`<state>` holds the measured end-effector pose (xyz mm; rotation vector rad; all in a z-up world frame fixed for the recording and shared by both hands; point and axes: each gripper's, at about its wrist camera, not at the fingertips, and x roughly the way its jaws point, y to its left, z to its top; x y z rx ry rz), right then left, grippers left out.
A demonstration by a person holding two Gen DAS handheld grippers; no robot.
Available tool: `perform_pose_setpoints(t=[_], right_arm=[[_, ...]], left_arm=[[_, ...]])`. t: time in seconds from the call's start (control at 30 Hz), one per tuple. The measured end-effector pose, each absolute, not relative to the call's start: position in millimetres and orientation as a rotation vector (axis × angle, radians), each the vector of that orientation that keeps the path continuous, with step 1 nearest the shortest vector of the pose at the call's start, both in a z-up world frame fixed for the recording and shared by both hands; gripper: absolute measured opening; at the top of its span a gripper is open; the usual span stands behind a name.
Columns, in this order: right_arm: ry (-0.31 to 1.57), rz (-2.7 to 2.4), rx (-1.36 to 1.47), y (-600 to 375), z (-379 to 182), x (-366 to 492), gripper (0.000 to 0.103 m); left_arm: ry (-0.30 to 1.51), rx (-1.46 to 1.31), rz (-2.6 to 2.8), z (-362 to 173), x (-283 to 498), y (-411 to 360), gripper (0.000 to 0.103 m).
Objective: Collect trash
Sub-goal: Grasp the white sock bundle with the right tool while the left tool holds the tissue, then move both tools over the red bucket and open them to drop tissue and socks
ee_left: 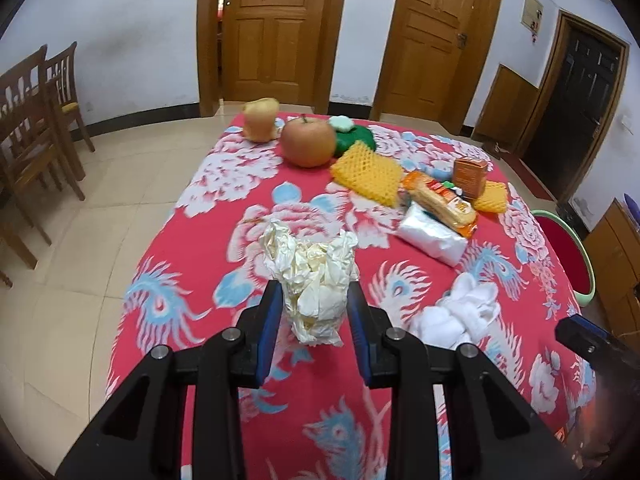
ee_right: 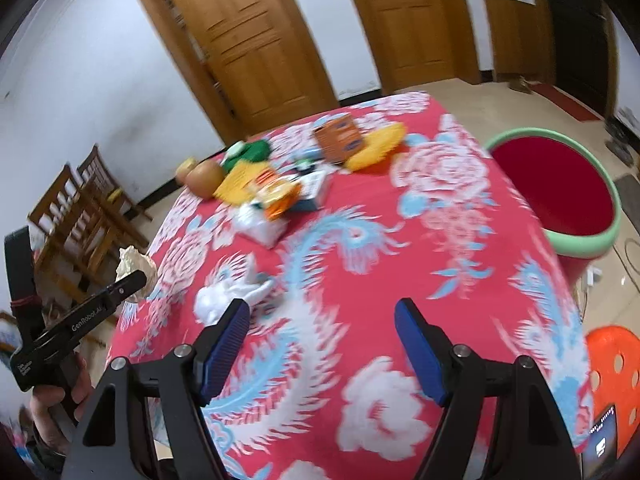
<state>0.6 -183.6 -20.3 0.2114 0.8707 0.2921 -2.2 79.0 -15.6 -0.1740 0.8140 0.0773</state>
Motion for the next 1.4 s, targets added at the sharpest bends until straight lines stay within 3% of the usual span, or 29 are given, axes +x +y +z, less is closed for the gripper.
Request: perform_pose_setpoints(t=[0.47, 0.73, 0.87, 0.97, 1.4], right_arm=[[0.940, 0.353, 0.211, -121.0, -46.5, 21.7, 0.077], [0.979, 0.396, 0.211, -104.1, -64.3, 25.0, 0.058], [0.972, 0.419, 0.212, -101.0, -67.1, 23.2, 0.035], [0.951, 0.424, 0.183, -98.9, -66.7, 19.6, 0.026], [0.869, 0.398, 0.215, -135.2, -46.2, 7.6, 0.023]], left_arm=[[0.805, -0.199, 0.090, -23.4, -16.2, 100.3, 0.033], [0.811, -0.202, 0.102, -26.1, -18.5, 104.5, 0.033], [0.811, -0.206, 0.096, -25.9, -17.9, 101.1, 0.033], [0.802, -0.200, 0.082, -23.0, -19.3, 94.1, 0.033], [0.798, -0.195, -0.009, -16.3, -10.8, 63.8, 0.033]])
